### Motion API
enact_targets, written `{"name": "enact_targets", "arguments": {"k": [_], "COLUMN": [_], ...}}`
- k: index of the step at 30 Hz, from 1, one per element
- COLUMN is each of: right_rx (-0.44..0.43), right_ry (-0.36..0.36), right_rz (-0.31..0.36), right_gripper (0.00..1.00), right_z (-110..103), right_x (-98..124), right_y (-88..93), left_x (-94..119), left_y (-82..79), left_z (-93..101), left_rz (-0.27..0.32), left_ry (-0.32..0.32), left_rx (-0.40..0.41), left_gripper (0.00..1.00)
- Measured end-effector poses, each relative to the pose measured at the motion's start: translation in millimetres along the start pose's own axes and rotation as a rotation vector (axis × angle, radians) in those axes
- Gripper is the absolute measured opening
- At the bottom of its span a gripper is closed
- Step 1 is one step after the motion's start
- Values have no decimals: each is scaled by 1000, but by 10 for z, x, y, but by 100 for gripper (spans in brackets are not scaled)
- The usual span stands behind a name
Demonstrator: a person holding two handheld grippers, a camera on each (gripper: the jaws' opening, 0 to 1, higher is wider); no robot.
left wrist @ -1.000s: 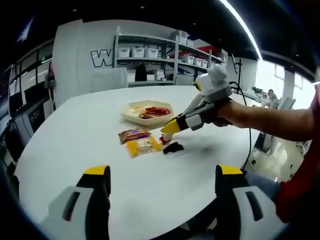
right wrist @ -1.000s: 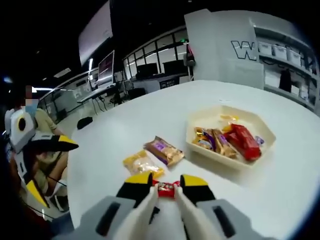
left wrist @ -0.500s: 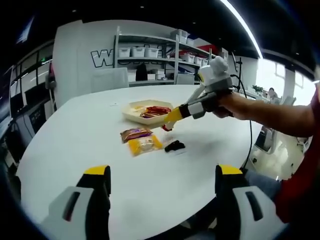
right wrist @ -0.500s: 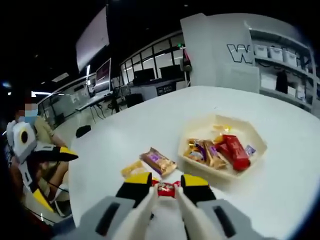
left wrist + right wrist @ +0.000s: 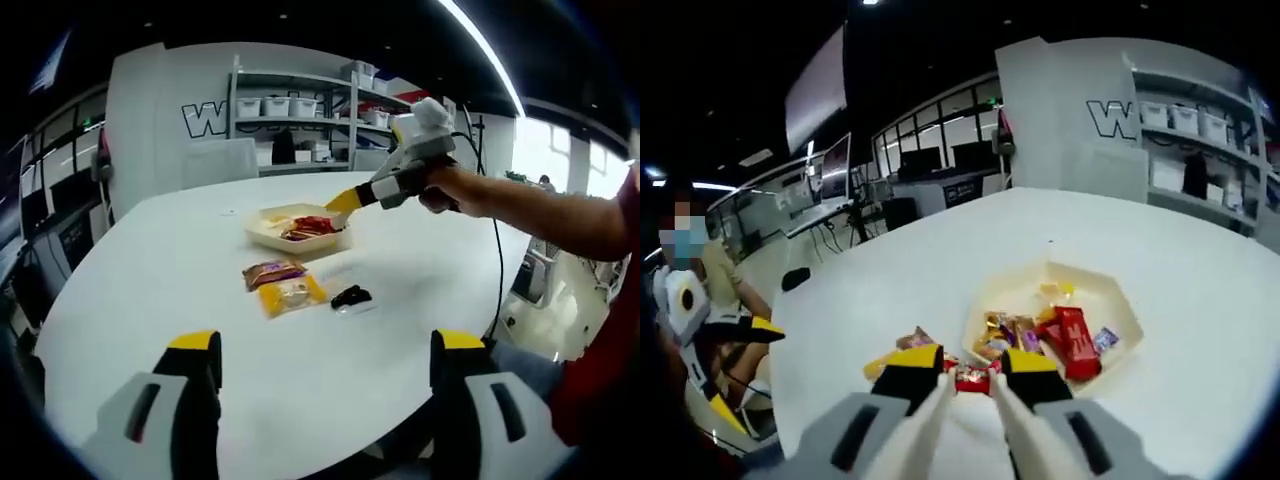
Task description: Place the target food into the container with the food tongs after gripping and lifting it, then release it inside without dropping or visibly crushing the food.
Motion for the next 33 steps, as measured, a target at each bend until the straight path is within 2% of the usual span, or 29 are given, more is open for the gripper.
{"name": "enact_targets", "arguments": {"k": [10,29,30,31,32,33], "right_rx": [11,15,39,82,105,168], "right_ry": [33,93,83,45,71,94], "right_rz": [28,67,79,58,65,68], "right_gripper": [17,19,21,23,24,24], "right_z": [157,379,380,346,346,354], "right_x": [-47,-99,-112,-132,-134,-128], "right_y": [-230,-367,-383,-365,-366,-368], "left_x": [-1,4,3,1,1,-2], "left_y": [-39,-8,-9,-7,-2,7], "left_z": [-6,-24,-27,-31,-33,-34], "left_rz": [2,-1,-1,-2,-2,-4], "left_ry": [2,-2,-2,-5,-6,-7], "left_rx": [-7,0,1,2,3,5], "left_gripper": [83,83,83,83,83,83]}}
Point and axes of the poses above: the point that each gripper's makers call its tool centre point, and the gripper's own axes: x roughly backward along the fingers, z roughly to its right, y roughly out of its underside, the point moved 8 cm from there along x, roughly backward along the fingers, and after that the axes turned 4 degrees about -y, right-handed, at the moved point
